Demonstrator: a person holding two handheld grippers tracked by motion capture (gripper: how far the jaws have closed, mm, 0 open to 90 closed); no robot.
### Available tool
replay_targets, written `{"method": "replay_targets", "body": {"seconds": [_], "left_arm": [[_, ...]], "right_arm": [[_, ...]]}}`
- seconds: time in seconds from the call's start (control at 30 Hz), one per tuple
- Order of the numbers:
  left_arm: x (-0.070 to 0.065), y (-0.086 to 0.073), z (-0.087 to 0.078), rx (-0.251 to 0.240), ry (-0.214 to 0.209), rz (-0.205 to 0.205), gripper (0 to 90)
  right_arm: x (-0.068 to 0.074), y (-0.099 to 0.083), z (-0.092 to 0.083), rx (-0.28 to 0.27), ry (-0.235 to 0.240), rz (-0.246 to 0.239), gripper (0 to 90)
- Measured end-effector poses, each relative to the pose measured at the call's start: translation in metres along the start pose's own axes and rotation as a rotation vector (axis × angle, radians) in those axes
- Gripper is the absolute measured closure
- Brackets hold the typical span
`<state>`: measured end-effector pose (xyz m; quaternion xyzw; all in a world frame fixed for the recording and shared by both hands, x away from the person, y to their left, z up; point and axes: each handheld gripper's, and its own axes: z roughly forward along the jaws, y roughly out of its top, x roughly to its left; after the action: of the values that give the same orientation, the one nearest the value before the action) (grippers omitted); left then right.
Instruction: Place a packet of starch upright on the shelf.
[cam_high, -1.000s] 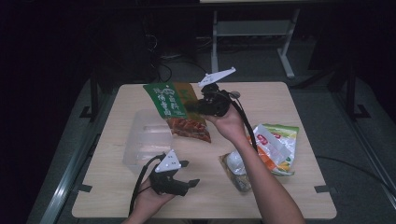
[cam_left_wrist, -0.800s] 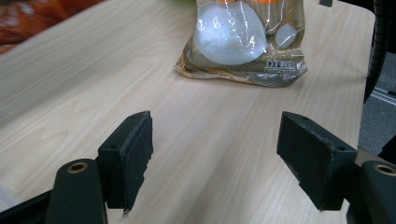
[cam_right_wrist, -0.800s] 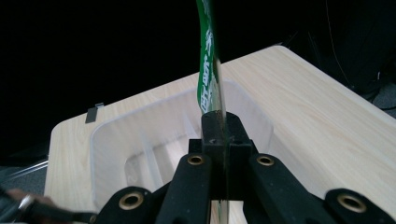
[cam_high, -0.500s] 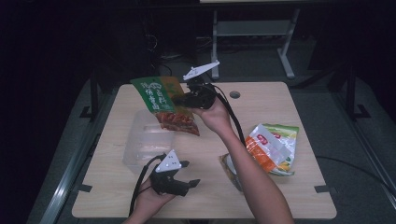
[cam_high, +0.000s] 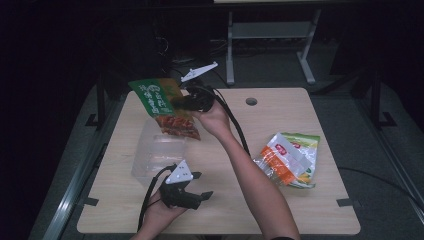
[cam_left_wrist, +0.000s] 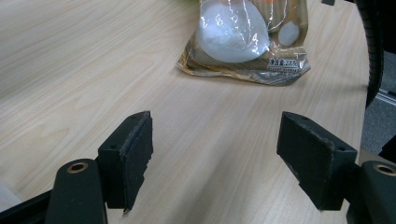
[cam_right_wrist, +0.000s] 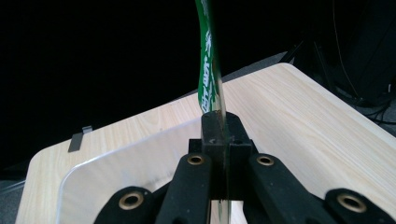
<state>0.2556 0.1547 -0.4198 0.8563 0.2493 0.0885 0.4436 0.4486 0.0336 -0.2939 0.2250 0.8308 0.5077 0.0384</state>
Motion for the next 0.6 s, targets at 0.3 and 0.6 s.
{"method": "replay_targets", "body": {"seconds": [0.3, 0.6], "left_arm": [[0.002, 0.000, -0.002, -0.012, 0.003, -0.012, 26.4], [0.003, 0.000, -0.002, -0.009, 0.003, -0.005, 26.4]], "right_arm": [[-0.008, -0.007, 0.039, -0.022, 0.022, 0.049, 89.9], [-0.012, -0.019, 0.053, -0.031, 0.024, 0.080, 89.8]]}}
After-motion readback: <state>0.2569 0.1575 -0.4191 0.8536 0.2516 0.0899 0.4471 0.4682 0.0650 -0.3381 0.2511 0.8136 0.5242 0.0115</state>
